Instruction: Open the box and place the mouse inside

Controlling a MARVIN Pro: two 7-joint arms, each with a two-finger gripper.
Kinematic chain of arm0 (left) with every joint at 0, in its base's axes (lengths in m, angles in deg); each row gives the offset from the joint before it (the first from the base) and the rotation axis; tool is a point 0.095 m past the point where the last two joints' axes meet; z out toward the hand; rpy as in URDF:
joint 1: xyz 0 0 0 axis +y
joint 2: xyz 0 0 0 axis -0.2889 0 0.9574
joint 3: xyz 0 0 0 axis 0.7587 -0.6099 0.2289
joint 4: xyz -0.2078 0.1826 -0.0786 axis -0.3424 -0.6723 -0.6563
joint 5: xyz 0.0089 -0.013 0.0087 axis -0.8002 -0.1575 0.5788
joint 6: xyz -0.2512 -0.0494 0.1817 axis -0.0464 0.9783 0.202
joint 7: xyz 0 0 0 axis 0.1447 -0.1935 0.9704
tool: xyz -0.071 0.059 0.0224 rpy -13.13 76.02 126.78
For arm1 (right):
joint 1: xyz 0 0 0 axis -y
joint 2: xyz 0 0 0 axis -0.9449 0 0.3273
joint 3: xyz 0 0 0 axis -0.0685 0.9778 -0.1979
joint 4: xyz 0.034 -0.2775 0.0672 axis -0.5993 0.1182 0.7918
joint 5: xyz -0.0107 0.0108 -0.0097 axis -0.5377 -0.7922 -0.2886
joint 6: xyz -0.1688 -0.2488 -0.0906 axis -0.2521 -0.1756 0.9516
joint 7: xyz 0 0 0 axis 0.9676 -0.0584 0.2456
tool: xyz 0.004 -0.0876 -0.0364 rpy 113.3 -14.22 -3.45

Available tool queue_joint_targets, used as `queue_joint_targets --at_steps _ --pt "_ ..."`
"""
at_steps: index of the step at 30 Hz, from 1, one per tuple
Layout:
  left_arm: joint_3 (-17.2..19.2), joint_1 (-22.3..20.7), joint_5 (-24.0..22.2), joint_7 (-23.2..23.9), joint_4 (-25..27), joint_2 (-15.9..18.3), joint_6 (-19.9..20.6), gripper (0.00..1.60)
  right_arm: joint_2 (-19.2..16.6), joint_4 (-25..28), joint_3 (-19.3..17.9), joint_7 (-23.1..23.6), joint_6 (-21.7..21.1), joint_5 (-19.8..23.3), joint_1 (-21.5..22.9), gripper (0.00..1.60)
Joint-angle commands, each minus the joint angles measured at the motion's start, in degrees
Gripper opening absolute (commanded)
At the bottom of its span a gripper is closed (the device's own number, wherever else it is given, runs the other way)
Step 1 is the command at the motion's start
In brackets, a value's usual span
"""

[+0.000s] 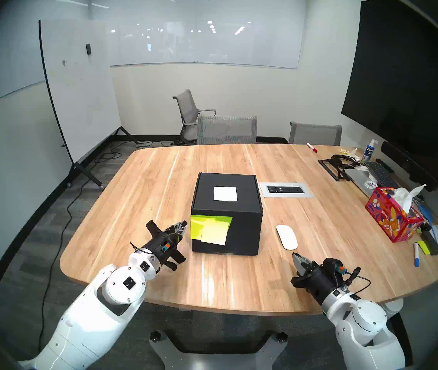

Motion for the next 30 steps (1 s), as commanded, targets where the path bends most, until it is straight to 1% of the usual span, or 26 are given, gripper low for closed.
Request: queue_joint_targets --at_steps 1,12,14,19,30 --pt "0.04 -0.36 0.06 -0.07 0.86 0.01 -0.33 0.00 -2.01 -1.62 0.79 2.58 0.56 1.28 6.77 0.00" --pt "0.03 -0.37 0.04 -0.08 0.87 0.03 -0.33 0.00 -2.88 -7.08 3.27 5.87 0.69 2.56 12.99 0.00" --pt "0.03 -0.37 0.03 -0.09 0.87 0.04 -0.34 0.00 -2.82 -8.61 3.75 6.73 0.67 2.67 14.78 0.00" --pt "0.02 -0.36 0.03 -0.09 0.88 0.05 -0.34 0.00 -3.04 -10.67 4.62 8.61 0.98 3.27 16.70 0.00" --pt "0.02 -0.35 0.04 -0.10 0.90 0.06 -0.35 0.00 -3.09 -12.20 5.61 11.44 1.38 4.48 17.87 0.00"
